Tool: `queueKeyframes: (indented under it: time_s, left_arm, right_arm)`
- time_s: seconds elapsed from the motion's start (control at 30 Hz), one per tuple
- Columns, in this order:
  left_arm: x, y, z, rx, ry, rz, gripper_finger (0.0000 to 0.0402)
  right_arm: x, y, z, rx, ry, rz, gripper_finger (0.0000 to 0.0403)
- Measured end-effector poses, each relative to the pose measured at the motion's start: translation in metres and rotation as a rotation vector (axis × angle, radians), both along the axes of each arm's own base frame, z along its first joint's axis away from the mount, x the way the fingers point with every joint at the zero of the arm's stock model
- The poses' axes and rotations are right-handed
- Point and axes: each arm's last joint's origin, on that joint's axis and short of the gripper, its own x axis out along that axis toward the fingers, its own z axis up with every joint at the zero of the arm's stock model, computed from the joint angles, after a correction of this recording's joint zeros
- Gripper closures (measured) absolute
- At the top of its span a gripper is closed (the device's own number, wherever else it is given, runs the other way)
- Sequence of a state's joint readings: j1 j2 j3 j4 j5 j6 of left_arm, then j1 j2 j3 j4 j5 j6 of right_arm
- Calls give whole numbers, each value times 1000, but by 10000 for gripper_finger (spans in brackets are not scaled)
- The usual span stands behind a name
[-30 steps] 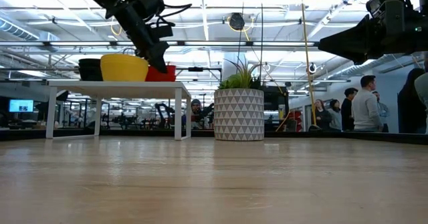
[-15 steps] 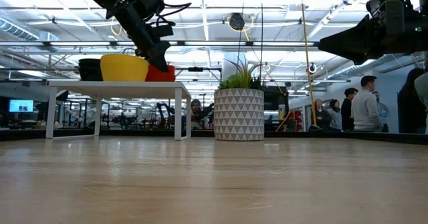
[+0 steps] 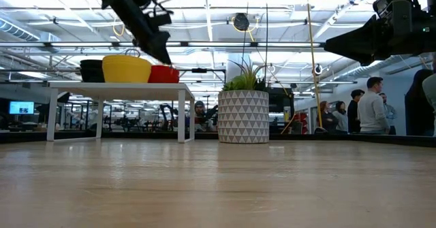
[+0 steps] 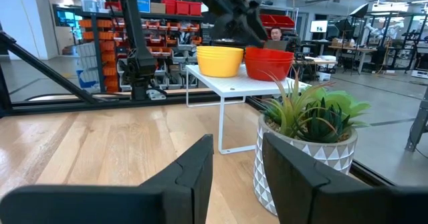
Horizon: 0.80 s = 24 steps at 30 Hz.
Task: Pick & Place Mini bowls
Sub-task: Stack the red bowl on top of the red bowl on the shelf, then return to Home Position
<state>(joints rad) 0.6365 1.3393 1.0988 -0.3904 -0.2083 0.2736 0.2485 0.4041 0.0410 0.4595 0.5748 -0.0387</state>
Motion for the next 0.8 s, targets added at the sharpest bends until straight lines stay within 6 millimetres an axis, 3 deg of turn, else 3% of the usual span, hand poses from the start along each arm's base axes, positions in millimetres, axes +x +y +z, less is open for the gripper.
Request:
queueKeyframes:
  time_s: [0.43,0.8]
  left_arm:
    - [-40,-46,62,111,-252,-28,190]
    - [-93,-99,106,110,-589,-65,190]
  right_arm:
    - [0,0,0,0,0,0,287]
    - [0,0,0,0,0,0,287]
